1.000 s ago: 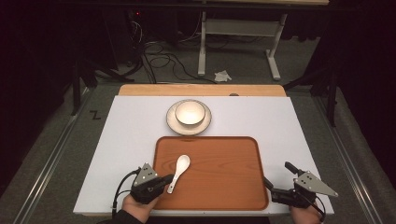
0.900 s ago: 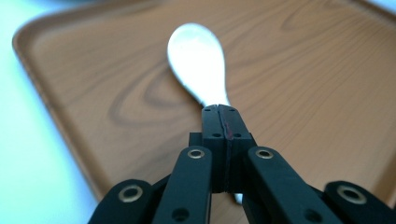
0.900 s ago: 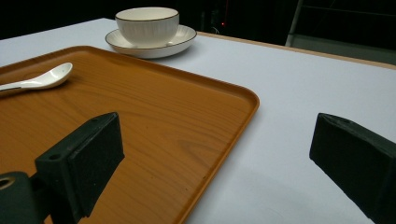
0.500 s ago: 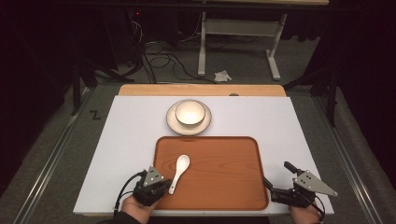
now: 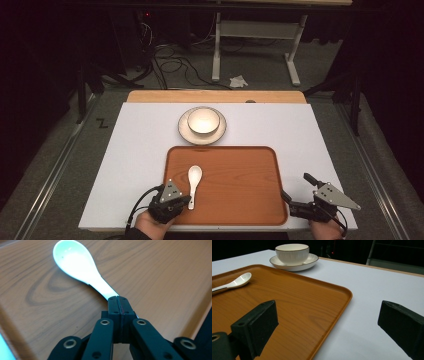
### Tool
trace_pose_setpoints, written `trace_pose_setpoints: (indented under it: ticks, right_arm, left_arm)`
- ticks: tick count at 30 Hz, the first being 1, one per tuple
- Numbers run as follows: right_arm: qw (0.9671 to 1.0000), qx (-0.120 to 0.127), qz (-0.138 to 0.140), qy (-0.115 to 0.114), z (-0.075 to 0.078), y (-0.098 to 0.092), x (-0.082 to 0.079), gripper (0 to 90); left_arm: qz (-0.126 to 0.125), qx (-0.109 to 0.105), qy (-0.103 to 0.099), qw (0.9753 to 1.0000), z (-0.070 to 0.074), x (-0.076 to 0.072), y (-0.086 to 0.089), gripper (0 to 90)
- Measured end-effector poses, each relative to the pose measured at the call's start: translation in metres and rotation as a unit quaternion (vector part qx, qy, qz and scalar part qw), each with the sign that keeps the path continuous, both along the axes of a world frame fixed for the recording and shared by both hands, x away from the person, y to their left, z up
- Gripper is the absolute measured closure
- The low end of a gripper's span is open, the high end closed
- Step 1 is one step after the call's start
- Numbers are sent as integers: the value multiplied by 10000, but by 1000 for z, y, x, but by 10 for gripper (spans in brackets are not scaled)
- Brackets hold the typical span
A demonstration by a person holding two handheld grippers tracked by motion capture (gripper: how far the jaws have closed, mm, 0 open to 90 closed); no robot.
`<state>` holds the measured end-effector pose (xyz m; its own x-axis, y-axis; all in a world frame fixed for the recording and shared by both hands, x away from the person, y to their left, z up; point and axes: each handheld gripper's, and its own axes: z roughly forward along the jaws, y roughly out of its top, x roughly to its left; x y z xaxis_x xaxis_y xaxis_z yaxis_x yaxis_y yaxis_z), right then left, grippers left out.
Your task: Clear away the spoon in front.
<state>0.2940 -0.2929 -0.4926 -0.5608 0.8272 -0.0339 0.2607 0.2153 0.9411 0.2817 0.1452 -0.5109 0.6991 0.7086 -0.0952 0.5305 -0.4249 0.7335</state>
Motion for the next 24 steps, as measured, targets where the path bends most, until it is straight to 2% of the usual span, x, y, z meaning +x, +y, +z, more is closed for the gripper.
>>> trace_pose_setpoints:
  ticks: [12,15,20,24]
  right_arm:
    - [10000,2,-6,1,0,0,0,35]
    - [10000,-2,-3,-5,0,0,0,35]
    - [10000,-1,-6,-8,0,0,0,35]
    - [10000,-3,-4,-9,0,0,0,35]
  left_arm:
    - [-22,-28,-14,10000,0,0,-2,900]
    - [45,-71,-51,10000,1,0,0,900]
    - [248,-264,-166,9992,4,1,9,897]
    - [445,-463,-365,9973,9,1,20,769]
